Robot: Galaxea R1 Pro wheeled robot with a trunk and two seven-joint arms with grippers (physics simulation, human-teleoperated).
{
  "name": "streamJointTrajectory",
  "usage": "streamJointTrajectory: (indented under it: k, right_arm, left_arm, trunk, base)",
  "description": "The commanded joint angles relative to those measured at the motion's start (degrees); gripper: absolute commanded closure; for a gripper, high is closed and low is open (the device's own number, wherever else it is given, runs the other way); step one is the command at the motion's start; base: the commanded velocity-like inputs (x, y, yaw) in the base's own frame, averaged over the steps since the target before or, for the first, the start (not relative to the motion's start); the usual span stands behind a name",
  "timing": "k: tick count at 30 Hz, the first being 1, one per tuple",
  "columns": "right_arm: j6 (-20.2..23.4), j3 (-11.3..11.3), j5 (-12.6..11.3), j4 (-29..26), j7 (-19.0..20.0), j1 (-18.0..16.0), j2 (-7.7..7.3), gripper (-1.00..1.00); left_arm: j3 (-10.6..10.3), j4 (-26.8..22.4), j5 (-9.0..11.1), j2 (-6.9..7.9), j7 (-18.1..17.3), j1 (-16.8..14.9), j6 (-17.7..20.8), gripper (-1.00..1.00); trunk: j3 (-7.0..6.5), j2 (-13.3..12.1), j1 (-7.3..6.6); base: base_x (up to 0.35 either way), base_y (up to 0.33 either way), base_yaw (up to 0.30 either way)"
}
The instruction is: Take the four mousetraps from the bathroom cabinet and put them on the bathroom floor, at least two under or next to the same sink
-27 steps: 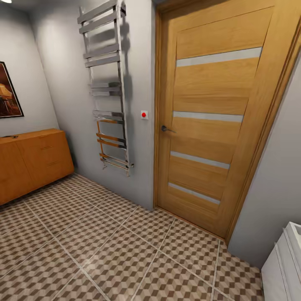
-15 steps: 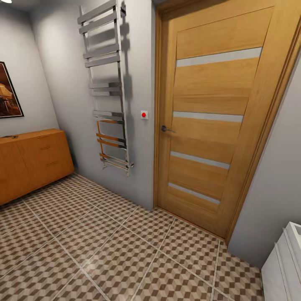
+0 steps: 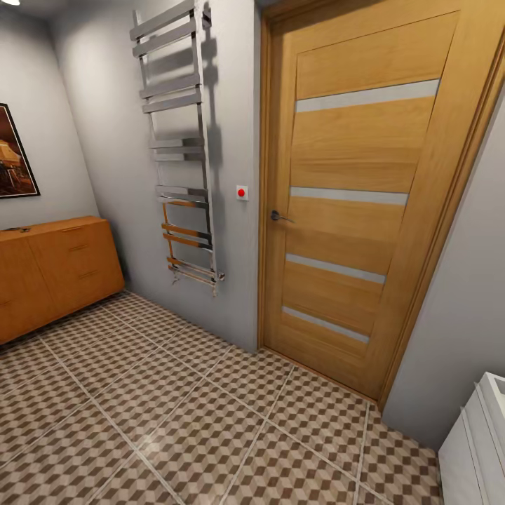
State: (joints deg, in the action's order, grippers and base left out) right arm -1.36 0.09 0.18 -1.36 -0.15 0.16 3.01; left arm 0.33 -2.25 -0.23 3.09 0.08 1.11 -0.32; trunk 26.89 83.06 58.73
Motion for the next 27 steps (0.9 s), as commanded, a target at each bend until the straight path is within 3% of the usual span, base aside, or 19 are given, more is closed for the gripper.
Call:
streamJointTrajectory:
  k: [1,14,15,21,27]
  right_arm:
    - [-0.4,0.0,0.0,0.0,0.0,0.0,-0.02,-1.0]
    - [-4.6,0.0,0.0,-1.8,0.0,0.0,-0.21,-1.0]
    - [-8.2,0.0,0.1,-2.4,0.0,0.0,-0.24,-1.0]
    - [-14.4,0.1,0.3,-7.1,-0.2,0.0,-0.65,-1.0]
    - [-14.8,0.1,0.4,-20.1,-1.4,0.0,-1.47,-1.0]
  left_arm:
    - [0.0,-0.4,0.0,0.34,0.0,0.0,0.0,-1.0]
    - [0.2,-4.6,0.0,2.34,0.1,0.0,0.0,-1.0]
    - [0.2,-13.9,0.0,2.4,0.1,0.0,0.0,-1.0]
    - [0.3,-20.9,0.0,2.58,0.1,0.0,0.0,-1.0]
    - [0.3,-31.2,0.0,2.55,0.1,0.0,0.2,-1.0]
  trunk:
    - [0.04,0.0,0.0]
    - [0.04,0.0,0.0]
    - [0.04,0.0,0.0]
    - [0.04,0.0,0.0]
    - [0.04,0.0,0.0]
  base:
    - [0.0,0.0,0.0]
    - [0.0,0.0,0.0]
    - [0.0,0.0,0.0]
    - [0.0,0.0,0.0]
    - [0.0,0.0,0.0]
